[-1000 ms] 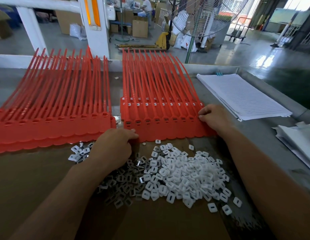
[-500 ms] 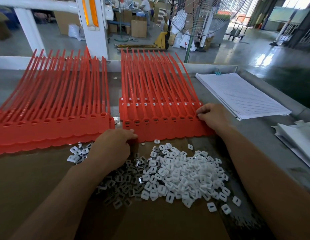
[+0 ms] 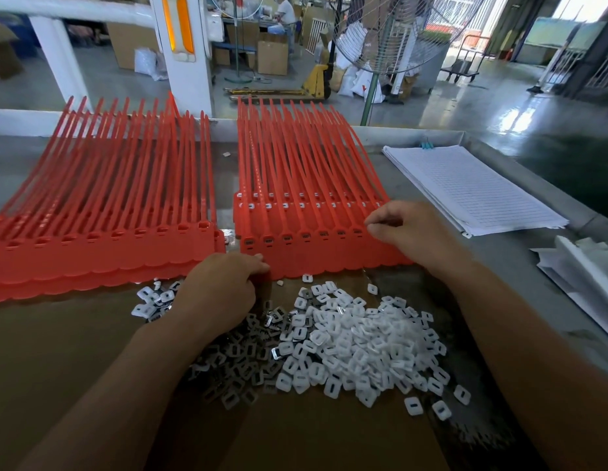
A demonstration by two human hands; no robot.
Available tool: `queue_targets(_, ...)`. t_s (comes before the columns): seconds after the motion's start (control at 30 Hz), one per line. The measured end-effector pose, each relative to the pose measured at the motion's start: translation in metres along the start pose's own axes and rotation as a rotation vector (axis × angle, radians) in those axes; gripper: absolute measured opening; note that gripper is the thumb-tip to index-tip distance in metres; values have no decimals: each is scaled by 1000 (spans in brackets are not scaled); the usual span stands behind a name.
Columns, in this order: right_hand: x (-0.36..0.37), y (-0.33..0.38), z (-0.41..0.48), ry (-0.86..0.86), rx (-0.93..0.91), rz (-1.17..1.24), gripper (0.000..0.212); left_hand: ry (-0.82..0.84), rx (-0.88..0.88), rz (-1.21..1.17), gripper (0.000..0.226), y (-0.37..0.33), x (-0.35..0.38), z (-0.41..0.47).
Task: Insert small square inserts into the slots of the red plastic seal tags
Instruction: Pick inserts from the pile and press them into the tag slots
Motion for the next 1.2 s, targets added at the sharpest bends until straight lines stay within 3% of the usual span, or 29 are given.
queue_targets(0.17, 49, 52, -23, 351, -125, -143, 6, 3, -2, 22, 52, -1, 1, 0)
queue_targets(0.37, 95, 83, -34, 523, -295, -297, 19, 2, 13, 27, 51, -1, 1, 0)
queue_targets(0.5, 109, 83, -33, 553, -296, -373, 23, 9, 17, 25, 51, -1, 0, 1)
queue_targets(0.77, 110, 82, -33, 526, -304, -283, 8, 14, 30, 26, 51, 0, 1, 1)
queue_targets(1.2, 63, 52, -23, 320, -154, -77, 15, 10, 4, 30, 52, 0, 1, 0)
Point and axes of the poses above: each hand's wrist, its own z-axis towards the middle knuckle, its own x-axis out of the palm, y = z × x, the point moved 6 cm from there along z, towards the middle knuckle, and after that the axes turned 14 degrees about y, right-handed, at the moved point
